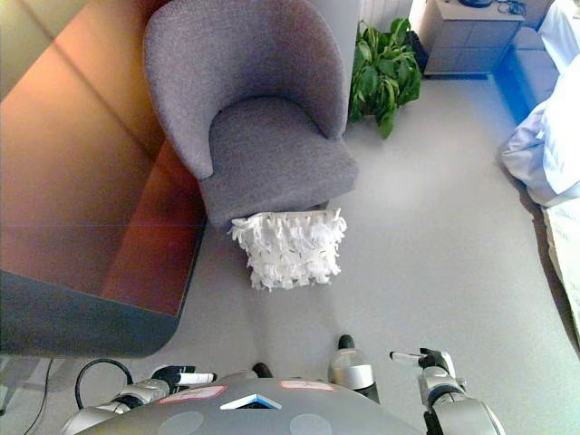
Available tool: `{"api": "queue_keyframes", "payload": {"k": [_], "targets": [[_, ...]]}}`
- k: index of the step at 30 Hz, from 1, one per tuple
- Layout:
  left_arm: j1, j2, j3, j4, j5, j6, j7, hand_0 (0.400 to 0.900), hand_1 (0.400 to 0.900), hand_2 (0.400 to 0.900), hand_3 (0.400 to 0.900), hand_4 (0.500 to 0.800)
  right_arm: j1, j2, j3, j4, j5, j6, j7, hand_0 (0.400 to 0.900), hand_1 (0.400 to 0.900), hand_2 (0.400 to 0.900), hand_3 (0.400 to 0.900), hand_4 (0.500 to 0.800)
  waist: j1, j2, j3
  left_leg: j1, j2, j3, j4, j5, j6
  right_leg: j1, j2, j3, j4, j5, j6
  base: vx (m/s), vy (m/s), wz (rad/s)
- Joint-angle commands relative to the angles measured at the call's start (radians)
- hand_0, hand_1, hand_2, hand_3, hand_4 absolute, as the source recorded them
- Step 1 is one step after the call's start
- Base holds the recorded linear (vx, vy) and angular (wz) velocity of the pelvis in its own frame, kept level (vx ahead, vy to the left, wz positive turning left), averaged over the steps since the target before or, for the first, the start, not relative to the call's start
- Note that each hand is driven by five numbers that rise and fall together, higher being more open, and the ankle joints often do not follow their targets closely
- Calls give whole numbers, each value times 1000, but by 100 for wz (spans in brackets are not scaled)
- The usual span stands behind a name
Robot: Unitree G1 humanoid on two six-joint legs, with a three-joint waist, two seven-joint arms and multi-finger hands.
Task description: Pick up the pillow and put it on the sofa.
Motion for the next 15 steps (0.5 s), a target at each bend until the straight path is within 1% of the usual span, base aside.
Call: {"api": "queue_keyframes", "payload": {"k": [1, 3, 6, 8, 10, 15], "targets": [[-26, -6, 39, 59, 8, -19, 4, 900, 900, 900, 900, 800, -57, -12, 10, 67, -41, -24, -10, 900, 900, 900, 900, 800, 14, 19, 7, -21, 28, -149, 38, -42, 42, 19, -27, -21, 54, -54, 50, 0, 0, 0], [-26, -15, 34, 61, 3, -23, 3, 900, 900, 900, 900, 800, -56, -4, 16, 66, -42, -25, -10, 900, 900, 900, 900, 800, 13, 17, 9, -20, 28, -148, 40, -43, 42, 19, -26, -20, 55, -54, 50, 0, 0, 0], [-29, -21, 28, 63, 7, -16, -20, 900, 900, 900, 900, 800, -55, 3, 23, 67, -45, -27, -9, 900, 900, 900, 900, 800, 11, 15, 10, -20, 29, -145, 40, -42, 41, 19, -25, -18, 55, -53, 50, 0, 0, 0], [-29, -23, 20, 63, -3, -20, -15, 900, 900, 900, 900, 800, -55, 5, 31, 64, -50, -23, -7, 900, 900, 900, 900, 800, 10, 15, 12, -20, 29, -144, 40, -42, 41, 18, -25, -17, 55, -53, 49, 0, 0, 0], [-28, -21, 20, 64, 0, -16, -22, 900, 900, 900, 900, 800, -56, 6, 35, 62, -56, -17, -2, 900, 900, 900, 900, 800, 9, 15, 13, -21, 30, -142, 41, -42, 41, 17, -25, -16, 56, -53, 49, 0, 0, 0], [-31, -24, 12, 65, 5, -22, -35, 900, 900, 900, 900, 800, -62, 10, 47, 61, -58, -7, 1, 900, 900, 900, 900, 800, 9, 16, 19, -27, 31, -142, 46, -42, 41, 10, -25, -14, 62, -55, 47, 0, 0, 0]]}}
